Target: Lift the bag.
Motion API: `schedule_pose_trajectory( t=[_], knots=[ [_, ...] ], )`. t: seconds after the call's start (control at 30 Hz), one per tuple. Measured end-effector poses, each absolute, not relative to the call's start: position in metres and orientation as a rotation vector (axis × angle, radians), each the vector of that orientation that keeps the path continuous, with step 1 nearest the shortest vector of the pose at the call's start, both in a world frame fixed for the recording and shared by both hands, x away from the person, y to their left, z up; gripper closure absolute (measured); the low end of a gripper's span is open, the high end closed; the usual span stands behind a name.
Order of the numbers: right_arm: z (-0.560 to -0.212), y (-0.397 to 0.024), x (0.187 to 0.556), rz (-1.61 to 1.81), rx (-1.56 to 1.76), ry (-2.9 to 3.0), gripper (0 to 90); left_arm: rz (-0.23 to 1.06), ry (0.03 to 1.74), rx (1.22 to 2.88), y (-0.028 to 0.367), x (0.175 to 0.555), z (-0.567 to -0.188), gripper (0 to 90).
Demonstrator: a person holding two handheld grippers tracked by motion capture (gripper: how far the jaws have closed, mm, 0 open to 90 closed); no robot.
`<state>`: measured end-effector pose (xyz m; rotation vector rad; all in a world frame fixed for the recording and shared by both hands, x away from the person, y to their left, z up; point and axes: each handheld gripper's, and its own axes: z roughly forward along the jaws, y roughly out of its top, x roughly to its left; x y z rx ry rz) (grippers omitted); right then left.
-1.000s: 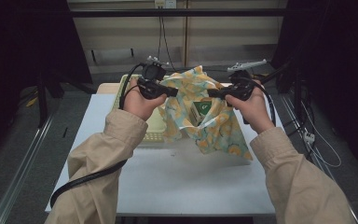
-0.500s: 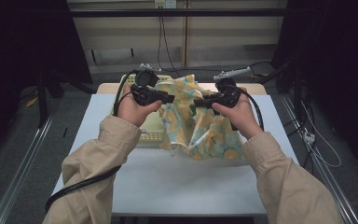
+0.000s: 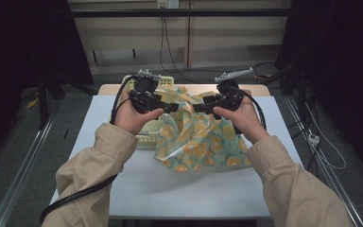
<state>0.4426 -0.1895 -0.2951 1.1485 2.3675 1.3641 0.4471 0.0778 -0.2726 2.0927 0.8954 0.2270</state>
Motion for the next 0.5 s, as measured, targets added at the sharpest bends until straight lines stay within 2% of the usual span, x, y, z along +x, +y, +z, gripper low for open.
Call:
schedule_pose_trajectory(
  t=[0.3, 0.5],
  knots=[
    [-0.299, -0.202, 0.434, 1.301, 1.128, 2.390, 29.9, 0.206, 0.829, 2.102, 0.089, 0.437, -0.285, 9.8],
    [-0.307, -0.215, 0.427, 1.289, 1.115, 2.393, 28.5, 0.185, 0.794, 2.082, 0.098, 0.427, -0.292, 7.4]
  ],
)
